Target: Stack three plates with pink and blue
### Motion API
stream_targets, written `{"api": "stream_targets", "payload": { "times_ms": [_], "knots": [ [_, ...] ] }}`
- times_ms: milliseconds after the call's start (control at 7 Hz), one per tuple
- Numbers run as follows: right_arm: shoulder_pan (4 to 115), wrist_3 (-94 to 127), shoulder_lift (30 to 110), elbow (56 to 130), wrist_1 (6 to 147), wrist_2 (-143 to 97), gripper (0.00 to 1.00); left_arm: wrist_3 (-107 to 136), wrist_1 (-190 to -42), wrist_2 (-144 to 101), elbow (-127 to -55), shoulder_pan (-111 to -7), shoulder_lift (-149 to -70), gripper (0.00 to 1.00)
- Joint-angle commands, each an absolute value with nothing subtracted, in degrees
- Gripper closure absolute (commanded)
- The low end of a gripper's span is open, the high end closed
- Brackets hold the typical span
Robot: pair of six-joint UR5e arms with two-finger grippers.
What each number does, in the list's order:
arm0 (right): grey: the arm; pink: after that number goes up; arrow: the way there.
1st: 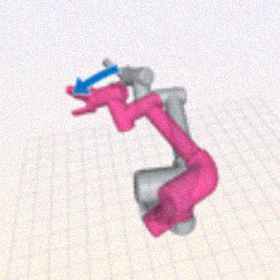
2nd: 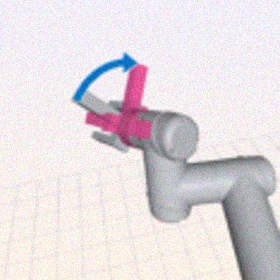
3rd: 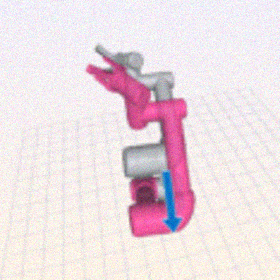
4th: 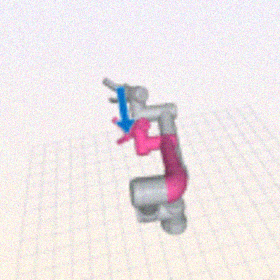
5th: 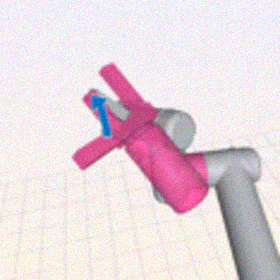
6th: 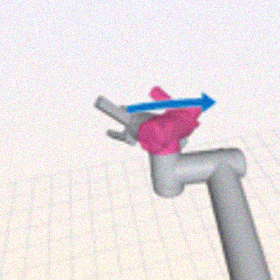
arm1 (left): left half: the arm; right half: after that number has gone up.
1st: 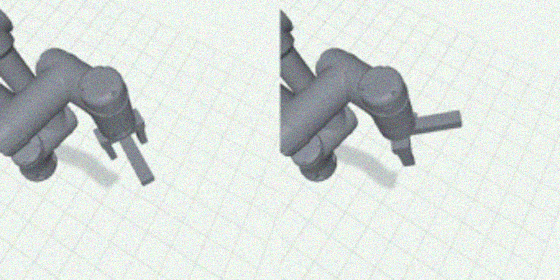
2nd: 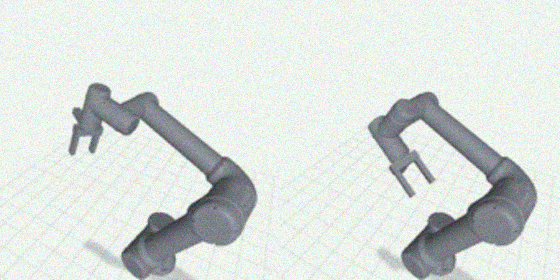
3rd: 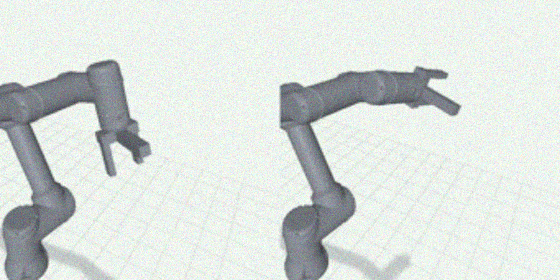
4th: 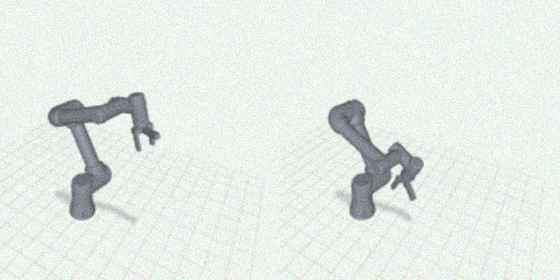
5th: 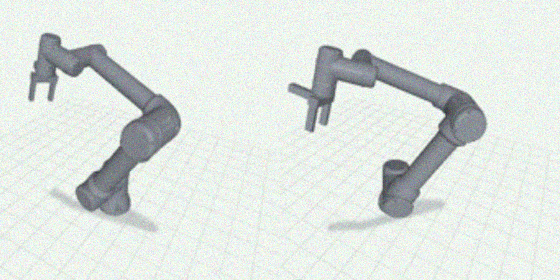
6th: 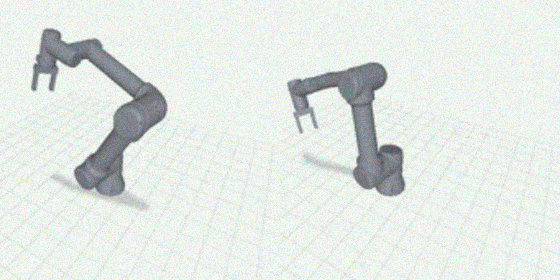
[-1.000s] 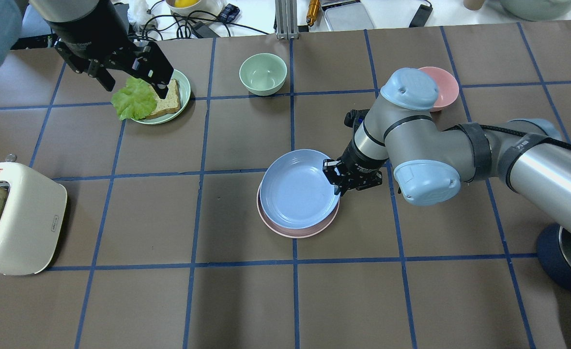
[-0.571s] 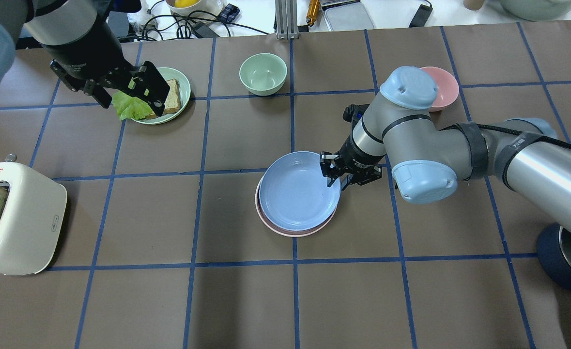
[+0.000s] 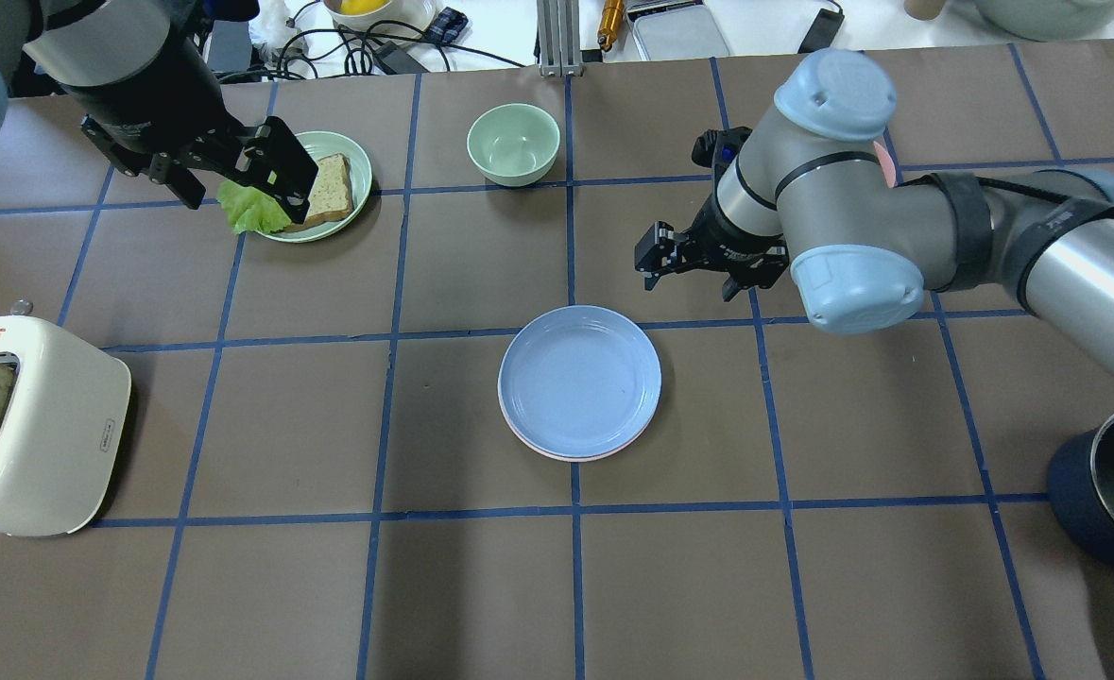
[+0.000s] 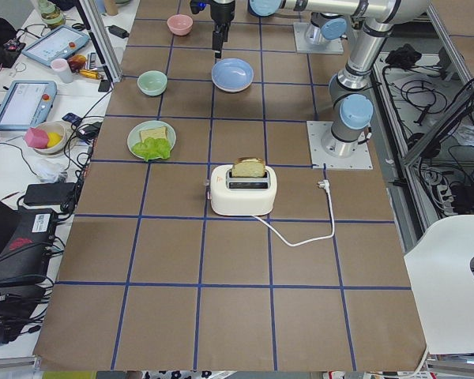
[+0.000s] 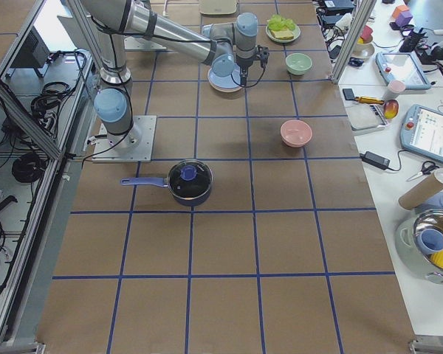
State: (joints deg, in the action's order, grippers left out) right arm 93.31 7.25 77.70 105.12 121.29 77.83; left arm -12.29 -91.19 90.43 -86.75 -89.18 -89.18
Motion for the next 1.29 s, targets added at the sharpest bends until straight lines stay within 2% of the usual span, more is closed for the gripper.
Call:
{"api": "stream_targets", "payload": {
  "times_ms": [0,143,286,714,1143],
  "knots": [
    [88.52,-3.12,78.48,94.10,107.13,84.58,0.00,-11.08,-90.88,90.35,-86.75,-89.12,-89.21,0.00],
    [88.68,-4.82,79.70,89.61,101.57,90.21,0.00,-8.46,-90.88,90.35,-86.75,-89.12,-89.21,0.00],
    [88.94,-4.57,83.37,88.08,95.60,90.18,0.00,-5.04,-90.53,90.26,-86.66,-89.21,-89.21,0.00],
    [89.30,-4.66,92.61,88.42,91.68,90.70,0.00,-1.50,-89.47,90.26,-86.66,-89.21,-89.47,0.00],
    [89.47,-1.87,92.38,89.12,90.09,90.09,0.00,-1.58,-89.47,90.26,-86.57,-88.95,-89.38,0.00]
  ]
}}
